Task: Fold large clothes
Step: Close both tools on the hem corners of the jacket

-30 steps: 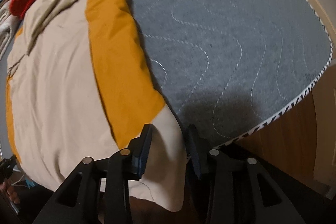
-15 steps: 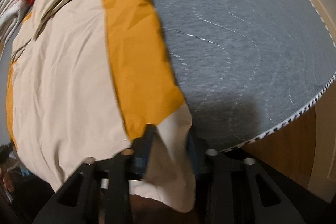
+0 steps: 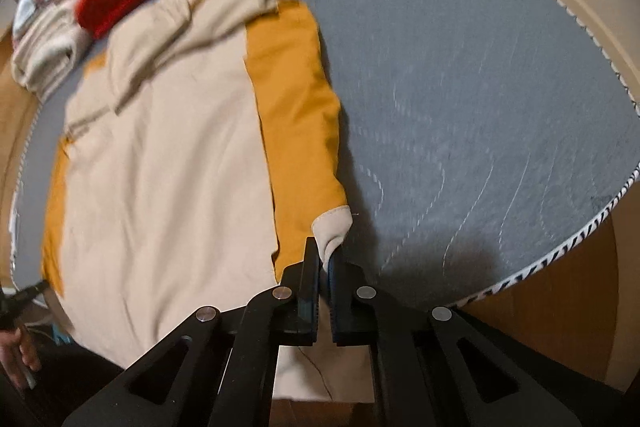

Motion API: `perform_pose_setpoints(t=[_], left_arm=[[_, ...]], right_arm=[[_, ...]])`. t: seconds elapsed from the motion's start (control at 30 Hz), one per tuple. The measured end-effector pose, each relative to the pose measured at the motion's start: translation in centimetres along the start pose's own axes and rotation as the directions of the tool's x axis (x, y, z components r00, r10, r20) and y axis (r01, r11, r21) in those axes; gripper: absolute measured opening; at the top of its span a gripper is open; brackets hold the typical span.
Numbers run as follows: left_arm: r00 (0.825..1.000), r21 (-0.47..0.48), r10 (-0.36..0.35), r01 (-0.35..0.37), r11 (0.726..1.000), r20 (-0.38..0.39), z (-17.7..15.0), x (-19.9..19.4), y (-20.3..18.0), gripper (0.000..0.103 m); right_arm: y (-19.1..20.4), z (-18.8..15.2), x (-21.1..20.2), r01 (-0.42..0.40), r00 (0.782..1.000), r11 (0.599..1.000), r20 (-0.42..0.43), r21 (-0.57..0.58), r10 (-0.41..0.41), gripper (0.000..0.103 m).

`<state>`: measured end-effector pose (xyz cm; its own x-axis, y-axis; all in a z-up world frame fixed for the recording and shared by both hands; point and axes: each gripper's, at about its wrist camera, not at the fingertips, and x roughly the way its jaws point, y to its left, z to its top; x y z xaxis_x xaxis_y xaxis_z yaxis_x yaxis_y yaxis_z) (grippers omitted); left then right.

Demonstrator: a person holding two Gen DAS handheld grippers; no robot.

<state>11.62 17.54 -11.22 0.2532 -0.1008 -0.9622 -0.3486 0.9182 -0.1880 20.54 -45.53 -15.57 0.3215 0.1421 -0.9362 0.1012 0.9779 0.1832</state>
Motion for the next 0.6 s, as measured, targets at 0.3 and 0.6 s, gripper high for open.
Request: perform_pose_setpoints(t=[0.3,0.6], left_arm=[[0.996,-0.045,0.043,-0.047,0.998,-0.08,0.2,2.4,1.8,0.02],[0.99,0.07,0.125,-0.12,0.99,-0.059,-0.2,3.0,-0.8,0.018]], right_arm=[[-0.3,-0.4,5.3,0.115,0.974,0.993,-0.193,-0.008,-0.115,0.02],[2.1,-0.9,5.9,0.152,0.968,0.984,-0.186,-0.096,-0.167,0.023]])
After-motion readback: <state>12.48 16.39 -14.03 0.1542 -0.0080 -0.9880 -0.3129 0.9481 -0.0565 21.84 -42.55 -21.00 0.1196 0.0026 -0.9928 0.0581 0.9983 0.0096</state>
